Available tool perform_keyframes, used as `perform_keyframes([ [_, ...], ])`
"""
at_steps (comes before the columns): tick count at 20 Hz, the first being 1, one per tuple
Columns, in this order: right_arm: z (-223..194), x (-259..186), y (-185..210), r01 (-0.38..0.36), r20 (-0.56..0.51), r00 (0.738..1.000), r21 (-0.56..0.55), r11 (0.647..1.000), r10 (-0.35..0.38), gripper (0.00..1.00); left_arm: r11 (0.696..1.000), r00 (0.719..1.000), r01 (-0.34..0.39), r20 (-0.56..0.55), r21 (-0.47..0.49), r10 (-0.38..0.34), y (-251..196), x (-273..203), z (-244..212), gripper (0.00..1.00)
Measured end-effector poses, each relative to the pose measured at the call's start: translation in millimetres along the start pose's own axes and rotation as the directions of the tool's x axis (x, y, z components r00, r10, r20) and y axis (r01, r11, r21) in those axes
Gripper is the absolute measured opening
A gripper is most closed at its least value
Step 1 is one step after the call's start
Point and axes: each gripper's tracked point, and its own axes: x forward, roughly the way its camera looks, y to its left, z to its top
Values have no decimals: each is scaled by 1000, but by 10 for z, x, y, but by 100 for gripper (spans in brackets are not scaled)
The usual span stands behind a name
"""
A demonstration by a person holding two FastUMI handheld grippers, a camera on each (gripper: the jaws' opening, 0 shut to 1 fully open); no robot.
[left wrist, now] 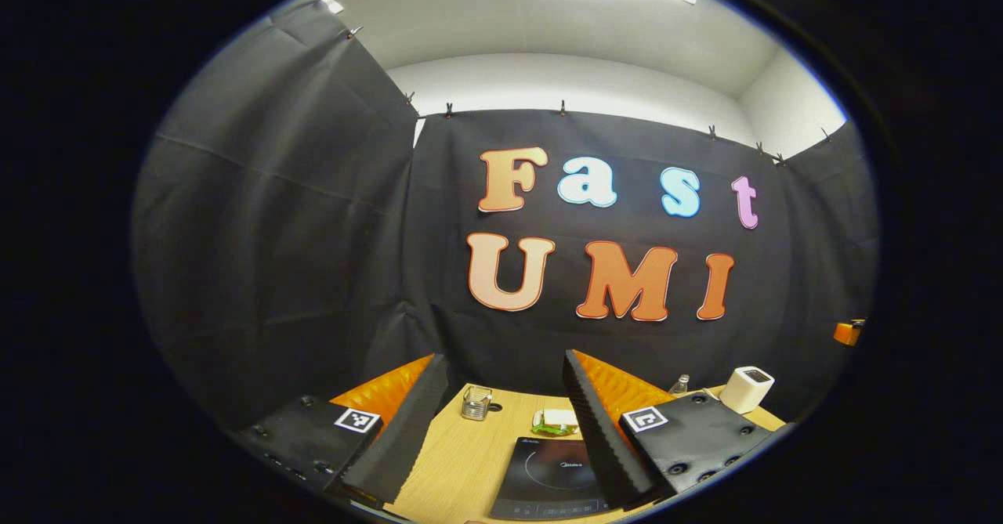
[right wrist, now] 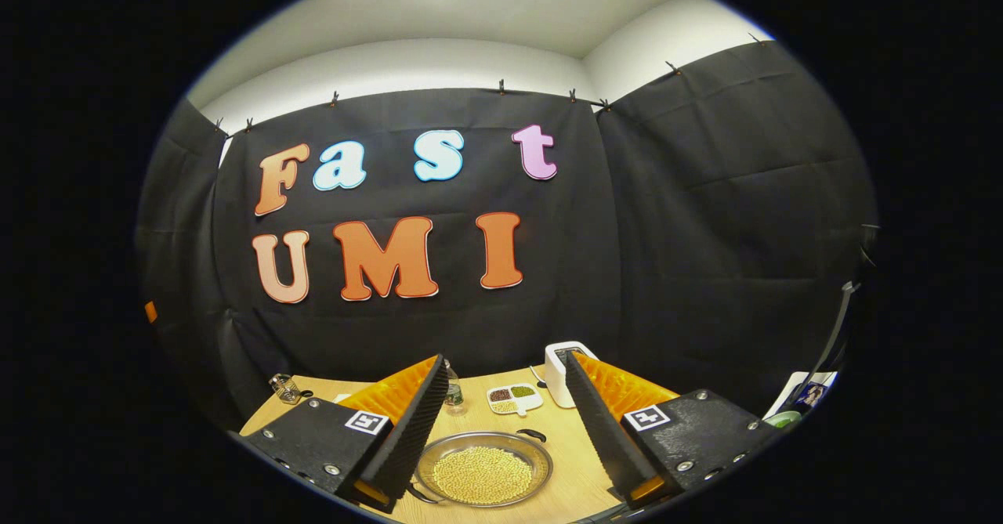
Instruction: First push the handle of the pot to place it horizontally, then grasp the pot with both hands and set it on the induction cooktop.
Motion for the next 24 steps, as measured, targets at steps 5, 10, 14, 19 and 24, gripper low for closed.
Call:
perform_keyframes([
  [5,-58,-64,88,-23,-10,1000,-14,1000,22,84,1000,1000,5,4,-4,-5,39,-16,12,97],
  [10,-112,-114,156,-36,-19,999,-43,998,35,59,1000,1000,16,-1,0,-16,39,-15,-2,97],
  [14,-267,-137,258,-66,-61,996,-52,996,63,24,1000,1000,19,-9,5,-19,46,-31,-47,97],
  [19,-597,-126,429,-122,-129,986,-99,988,109,0,1000,1000,14,-21,5,-14,101,29,-121,97],
  [24,-1233,-85,656,-210,-275,949,-189,959,154,0,1000,999,6,-45,1,-6,155,86,-234,97],
])
